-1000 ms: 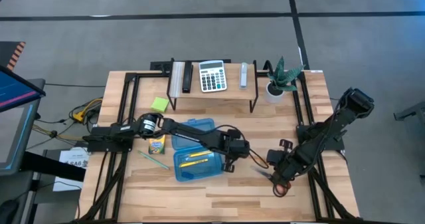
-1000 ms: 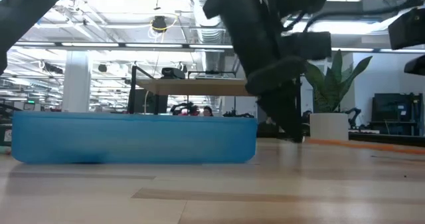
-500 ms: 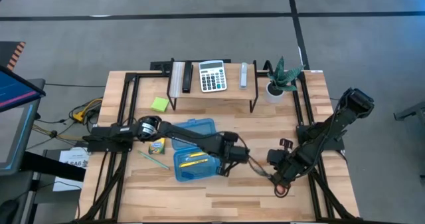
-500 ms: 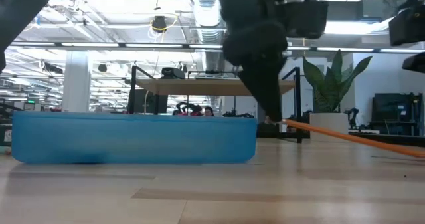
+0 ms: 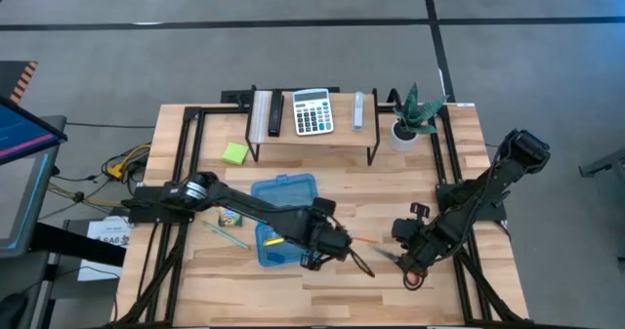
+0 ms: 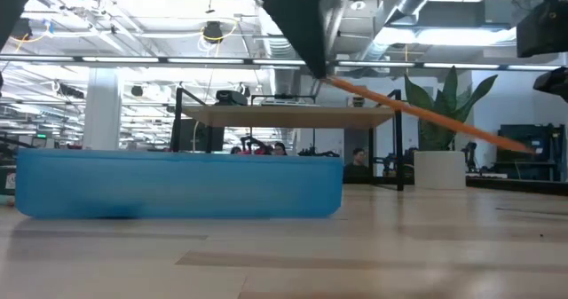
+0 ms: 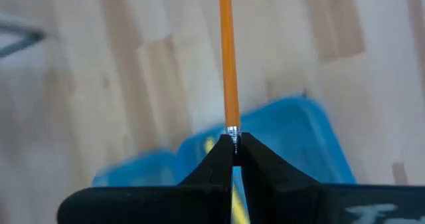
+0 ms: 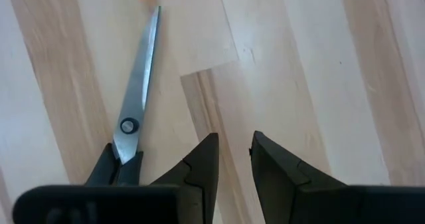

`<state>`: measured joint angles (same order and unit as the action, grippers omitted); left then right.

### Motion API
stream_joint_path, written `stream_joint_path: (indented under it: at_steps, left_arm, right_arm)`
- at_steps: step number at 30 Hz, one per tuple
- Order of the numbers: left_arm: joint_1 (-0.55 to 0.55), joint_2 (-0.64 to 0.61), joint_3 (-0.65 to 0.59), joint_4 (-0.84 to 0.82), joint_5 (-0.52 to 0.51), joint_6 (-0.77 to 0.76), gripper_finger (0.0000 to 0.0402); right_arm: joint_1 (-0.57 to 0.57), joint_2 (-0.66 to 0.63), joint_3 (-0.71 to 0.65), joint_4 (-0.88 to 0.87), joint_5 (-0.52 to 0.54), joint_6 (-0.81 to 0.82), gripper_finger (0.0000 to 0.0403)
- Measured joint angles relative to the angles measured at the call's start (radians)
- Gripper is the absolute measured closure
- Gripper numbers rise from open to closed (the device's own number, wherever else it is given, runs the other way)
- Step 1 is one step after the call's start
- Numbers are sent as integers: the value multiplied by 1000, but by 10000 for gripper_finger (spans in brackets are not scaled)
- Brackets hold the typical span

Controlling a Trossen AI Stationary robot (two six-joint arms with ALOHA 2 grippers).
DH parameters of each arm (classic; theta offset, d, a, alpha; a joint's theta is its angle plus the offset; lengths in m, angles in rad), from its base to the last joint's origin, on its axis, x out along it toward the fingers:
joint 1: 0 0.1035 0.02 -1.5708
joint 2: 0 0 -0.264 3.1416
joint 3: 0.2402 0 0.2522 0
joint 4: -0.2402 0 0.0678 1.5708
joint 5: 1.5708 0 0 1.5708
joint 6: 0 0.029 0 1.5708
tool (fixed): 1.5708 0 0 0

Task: Pack school essentials
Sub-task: Put the orange pencil into the blue supply box, then put the green pencil into the blue supply box

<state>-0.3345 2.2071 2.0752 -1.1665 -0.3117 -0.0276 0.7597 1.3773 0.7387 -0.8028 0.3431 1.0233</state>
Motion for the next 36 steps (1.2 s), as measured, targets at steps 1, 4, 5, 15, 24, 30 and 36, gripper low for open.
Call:
stream_joint_path:
  at_steps: [1, 4, 5, 15, 24, 30, 36]
  left_arm:
    - [-6, -20, -16, -19, -18, -22, 401]
    - [-34, -101, -109, -37, -69, -90, 401]
    - [-45, -138, -154, -34, -79, -117, 401]
    - [-219, -624, -823, 318, -140, -476, 401]
    - [-360, -757, -1186, 554, -207, -733, 400]
    - [-361, -755, -1230, 601, -217, -739, 381]
    - [-361, -768, -1230, 549, -181, -738, 312]
  right_arm:
    - [0, 0, 0, 2, 0, 0, 294]
    - [8, 0, 0, 4, 2, 0, 294]
    - [11, 0, 0, 4, 3, 0, 294]
    - [16, 0, 0, 11, 31, 3, 294]
    - [-47, 0, 0, 52, 49, -53, 294]
    - [-103, 0, 0, 111, 33, -113, 294]
    - [-112, 0, 0, 118, 26, -116, 294]
